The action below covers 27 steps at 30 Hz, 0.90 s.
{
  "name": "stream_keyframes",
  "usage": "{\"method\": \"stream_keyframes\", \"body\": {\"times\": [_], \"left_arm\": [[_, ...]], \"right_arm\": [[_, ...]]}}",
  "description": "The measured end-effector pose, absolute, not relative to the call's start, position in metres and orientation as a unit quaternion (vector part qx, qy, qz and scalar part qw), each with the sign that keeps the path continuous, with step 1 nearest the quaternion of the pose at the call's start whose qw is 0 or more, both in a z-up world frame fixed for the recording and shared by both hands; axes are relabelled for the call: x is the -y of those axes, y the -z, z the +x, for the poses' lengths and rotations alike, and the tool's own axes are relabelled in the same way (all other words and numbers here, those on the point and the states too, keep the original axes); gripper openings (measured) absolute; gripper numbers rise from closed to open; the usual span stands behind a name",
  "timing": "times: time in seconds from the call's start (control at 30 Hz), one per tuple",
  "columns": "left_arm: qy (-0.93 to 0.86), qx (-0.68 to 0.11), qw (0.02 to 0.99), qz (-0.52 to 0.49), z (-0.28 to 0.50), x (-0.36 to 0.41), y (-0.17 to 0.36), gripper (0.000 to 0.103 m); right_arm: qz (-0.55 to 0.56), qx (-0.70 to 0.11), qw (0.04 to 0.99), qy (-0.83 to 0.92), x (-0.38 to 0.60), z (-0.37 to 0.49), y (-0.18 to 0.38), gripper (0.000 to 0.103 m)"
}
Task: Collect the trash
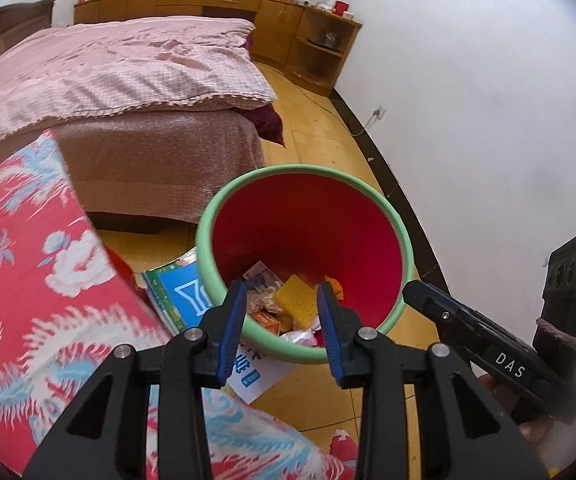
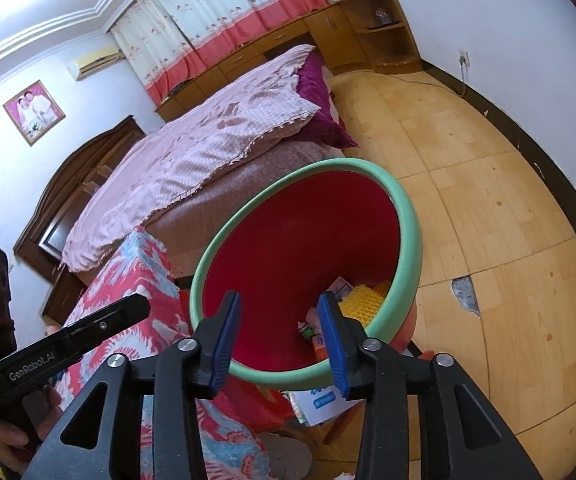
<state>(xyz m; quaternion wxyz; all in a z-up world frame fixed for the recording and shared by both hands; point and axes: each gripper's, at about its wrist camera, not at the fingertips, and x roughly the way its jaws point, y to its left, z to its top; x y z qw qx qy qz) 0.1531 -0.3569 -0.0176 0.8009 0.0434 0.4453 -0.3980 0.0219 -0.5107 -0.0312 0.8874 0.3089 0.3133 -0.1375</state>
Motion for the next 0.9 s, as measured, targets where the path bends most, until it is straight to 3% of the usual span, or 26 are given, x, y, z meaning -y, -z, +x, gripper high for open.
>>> {"method": "stream_keyframes", "body": {"times": [0.13,0.3,0.67,0.9], "left_arm": [[0.376,-0.446,0.812,0.034,0.152,0.335,0.014,0.039],[0.342,-0.445,0.828,0.016,0.150,0.299,0.010,0.044],[0.259,-0.428,0.865,-0.024,0.137,0.213,-0.006,0.058],[0.214,-0.400,0.890,-0.035,0.115,0.164,-0.022,0.059]], "right_arm": [[0.299,-0.318,0.890,0.130,0.499,0.022,0.026,0.058],[0.284,-0.323,0.895,0.121,0.480,0.023,0.019,0.059],[0.242,-0.327,0.910,0.081,0.420,0.030,-0.003,0.073],[0.212,-0.328,0.919,0.049,0.376,0.030,-0.014,0.076]]}}
